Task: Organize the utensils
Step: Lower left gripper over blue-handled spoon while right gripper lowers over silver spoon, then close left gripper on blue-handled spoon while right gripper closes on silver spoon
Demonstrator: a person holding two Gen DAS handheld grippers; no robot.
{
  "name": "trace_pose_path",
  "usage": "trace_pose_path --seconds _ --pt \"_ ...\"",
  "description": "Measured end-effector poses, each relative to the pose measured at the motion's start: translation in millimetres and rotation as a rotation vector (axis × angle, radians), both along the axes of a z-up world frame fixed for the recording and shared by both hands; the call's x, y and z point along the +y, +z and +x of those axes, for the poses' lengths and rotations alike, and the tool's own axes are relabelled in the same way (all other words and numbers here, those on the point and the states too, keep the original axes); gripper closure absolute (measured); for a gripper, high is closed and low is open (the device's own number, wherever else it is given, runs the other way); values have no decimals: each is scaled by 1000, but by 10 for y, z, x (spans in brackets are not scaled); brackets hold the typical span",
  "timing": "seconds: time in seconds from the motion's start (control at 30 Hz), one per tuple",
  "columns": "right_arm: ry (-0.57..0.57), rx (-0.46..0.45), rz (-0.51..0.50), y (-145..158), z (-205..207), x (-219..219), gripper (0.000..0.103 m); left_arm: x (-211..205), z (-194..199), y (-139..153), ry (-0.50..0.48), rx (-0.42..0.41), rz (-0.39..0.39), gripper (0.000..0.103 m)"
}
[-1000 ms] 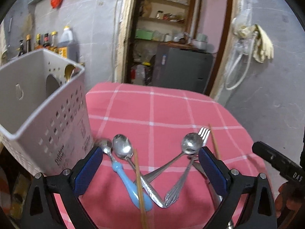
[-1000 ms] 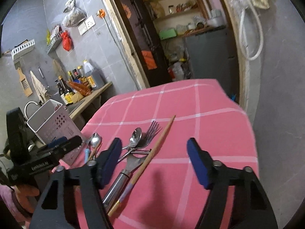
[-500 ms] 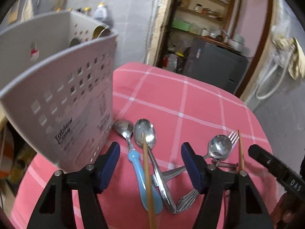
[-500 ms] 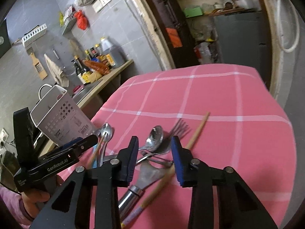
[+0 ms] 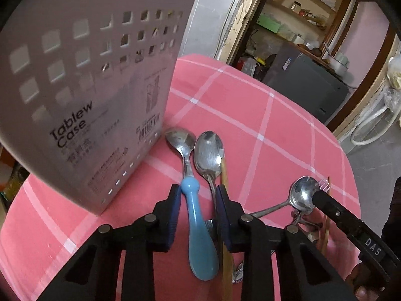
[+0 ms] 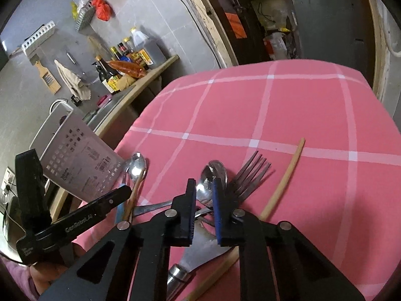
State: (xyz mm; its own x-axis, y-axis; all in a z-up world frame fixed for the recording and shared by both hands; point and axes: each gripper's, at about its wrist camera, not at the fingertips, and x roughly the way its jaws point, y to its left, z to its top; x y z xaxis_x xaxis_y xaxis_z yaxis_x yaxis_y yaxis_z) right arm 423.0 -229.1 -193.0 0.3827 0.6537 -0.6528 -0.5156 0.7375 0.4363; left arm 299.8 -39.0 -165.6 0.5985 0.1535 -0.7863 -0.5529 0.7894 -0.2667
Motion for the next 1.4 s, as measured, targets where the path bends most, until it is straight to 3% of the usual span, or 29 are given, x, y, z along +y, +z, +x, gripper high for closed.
trace_pose_path --seconds 0.1,0.2,0.57,0.7,1.07,1.3,1.4 --pt "-26 -11 19 12 -31 -62 92 -9 18 -6 -1 7 -11 78" --pt "-56 -6 37 0 -48 -156 92 -16 29 -9 -11 16 -17 89" --pt "-39 87 44 -200 156 -52 92 -179 69 22 -167 17 -31 89" --pt "-57 79 47 -223 119 -60 97 -200 143 45 -231 52 -36 89" --pt "-95 58 64 -197 -47 -201 97 -97 422 70 -302 117 -117 89" --pt "-159 19 83 -50 -328 -410 99 -191 155 105 -383 72 -125 90" --pt "-188 23 89 37 -447 -529 100 -242 -15 133 -434 97 -135 90"
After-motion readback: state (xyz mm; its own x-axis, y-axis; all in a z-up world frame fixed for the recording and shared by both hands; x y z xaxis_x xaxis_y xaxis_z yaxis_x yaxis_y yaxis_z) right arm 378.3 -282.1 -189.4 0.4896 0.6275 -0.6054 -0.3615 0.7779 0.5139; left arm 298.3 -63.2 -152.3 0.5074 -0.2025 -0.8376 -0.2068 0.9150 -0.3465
